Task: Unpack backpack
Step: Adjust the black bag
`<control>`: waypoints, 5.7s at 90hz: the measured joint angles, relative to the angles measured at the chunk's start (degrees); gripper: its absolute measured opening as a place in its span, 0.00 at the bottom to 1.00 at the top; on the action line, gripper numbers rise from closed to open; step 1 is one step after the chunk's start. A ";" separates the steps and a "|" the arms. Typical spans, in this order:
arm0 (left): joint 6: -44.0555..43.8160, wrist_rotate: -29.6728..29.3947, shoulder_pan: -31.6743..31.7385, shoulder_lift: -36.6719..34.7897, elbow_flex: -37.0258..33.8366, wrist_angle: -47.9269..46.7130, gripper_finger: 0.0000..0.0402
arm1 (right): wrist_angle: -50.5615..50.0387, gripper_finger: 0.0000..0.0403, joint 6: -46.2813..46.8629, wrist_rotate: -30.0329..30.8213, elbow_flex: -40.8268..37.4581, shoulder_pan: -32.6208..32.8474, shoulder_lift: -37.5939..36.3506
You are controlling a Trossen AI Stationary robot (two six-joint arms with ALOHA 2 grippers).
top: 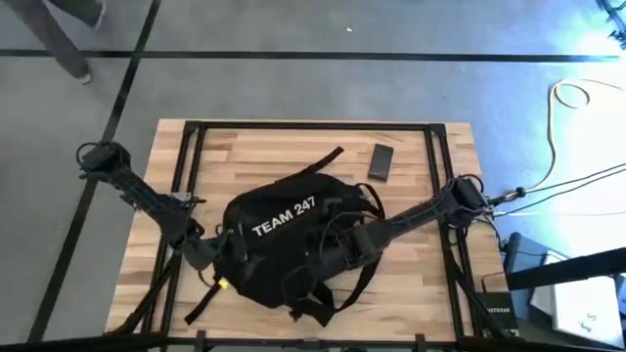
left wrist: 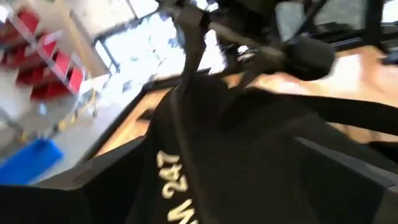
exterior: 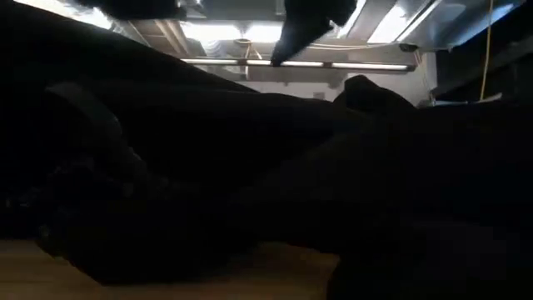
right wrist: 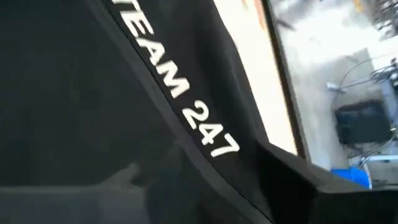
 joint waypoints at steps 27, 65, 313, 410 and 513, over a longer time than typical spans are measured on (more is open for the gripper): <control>-13.64 11.60 12.89 -5.38 -0.01 -17.04 0.93 | -0.39 0.79 -4.58 -4.56 -1.99 -7.94 0.13; -18.16 46.57 42.99 -14.91 -0.02 -37.66 0.88 | 14.77 0.66 -13.80 -42.94 -2.01 -27.26 0.32; -12.06 42.73 30.28 -4.85 -18.80 8.72 0.87 | 30.05 0.00 -30.26 -20.65 -1.49 -34.93 -12.39; -21.81 1.42 40.14 32.92 -17.55 35.06 0.87 | 23.98 0.00 -10.79 -23.23 -7.82 -7.63 -12.57; -59.75 116.84 26.92 11.98 -17.82 62.36 0.87 | 49.74 0.00 1.30 -31.29 -35.76 -2.49 -8.95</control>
